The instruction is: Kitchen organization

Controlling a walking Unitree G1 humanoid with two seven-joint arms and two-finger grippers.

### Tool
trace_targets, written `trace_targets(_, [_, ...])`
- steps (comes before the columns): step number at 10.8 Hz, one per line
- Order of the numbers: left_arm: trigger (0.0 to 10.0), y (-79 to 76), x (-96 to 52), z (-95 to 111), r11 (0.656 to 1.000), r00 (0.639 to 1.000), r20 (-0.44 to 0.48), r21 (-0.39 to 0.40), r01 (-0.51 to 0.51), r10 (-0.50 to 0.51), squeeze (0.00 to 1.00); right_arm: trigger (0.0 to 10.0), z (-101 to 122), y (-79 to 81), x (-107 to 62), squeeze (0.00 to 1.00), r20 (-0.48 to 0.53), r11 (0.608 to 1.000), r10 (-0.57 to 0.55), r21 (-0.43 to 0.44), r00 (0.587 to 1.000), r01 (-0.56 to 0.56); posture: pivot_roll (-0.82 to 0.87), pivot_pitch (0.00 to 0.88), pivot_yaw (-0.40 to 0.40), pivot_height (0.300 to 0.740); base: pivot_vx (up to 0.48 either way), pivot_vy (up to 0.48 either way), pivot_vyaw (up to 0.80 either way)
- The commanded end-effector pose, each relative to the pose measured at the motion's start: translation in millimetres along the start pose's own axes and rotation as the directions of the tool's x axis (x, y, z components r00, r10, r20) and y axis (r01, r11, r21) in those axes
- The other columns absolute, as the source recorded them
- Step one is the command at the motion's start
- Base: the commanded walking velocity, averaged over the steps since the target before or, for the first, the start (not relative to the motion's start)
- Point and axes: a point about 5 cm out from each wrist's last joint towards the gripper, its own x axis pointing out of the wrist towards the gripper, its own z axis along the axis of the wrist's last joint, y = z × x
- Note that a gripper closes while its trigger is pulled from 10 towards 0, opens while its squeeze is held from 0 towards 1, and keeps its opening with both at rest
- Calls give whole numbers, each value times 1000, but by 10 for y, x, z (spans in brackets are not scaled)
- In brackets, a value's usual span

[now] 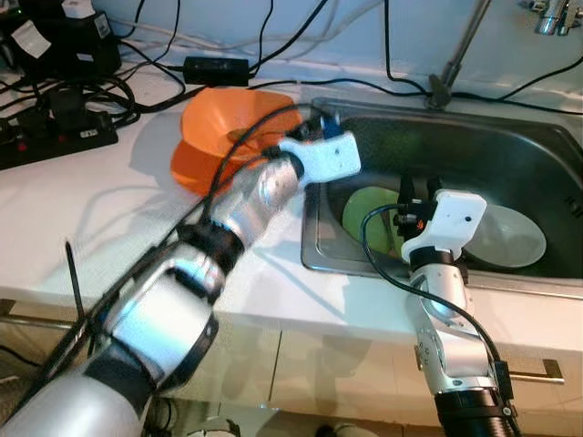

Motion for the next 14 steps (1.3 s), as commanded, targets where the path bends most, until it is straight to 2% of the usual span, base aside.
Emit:
trace_targets(1, [3412, 63, 33, 61, 999, 1000, 6, 26, -22, 22, 0, 10000, 38, -59, 4, 0, 9, 1000, -15, -23, 1000, 15, -40, 52, -44, 740, 0, 0, 0])
trace_targets(2, [0, 75, 39, 58, 999, 1000, 2, 35, -27, 27, 0, 10000, 40, -75, 0, 0, 9, 999, -18, -28, 1000, 19, -49, 50, -42, 740, 0, 0, 0])
trace_targets(14, [0, 67, 42, 12, 999, 1000, -6, 37, -21, 21, 0, 10000, 13, -53, -16, 0, -11, 999, -19, -30, 1000, 18, -45, 49, -47, 740, 0, 0, 0])
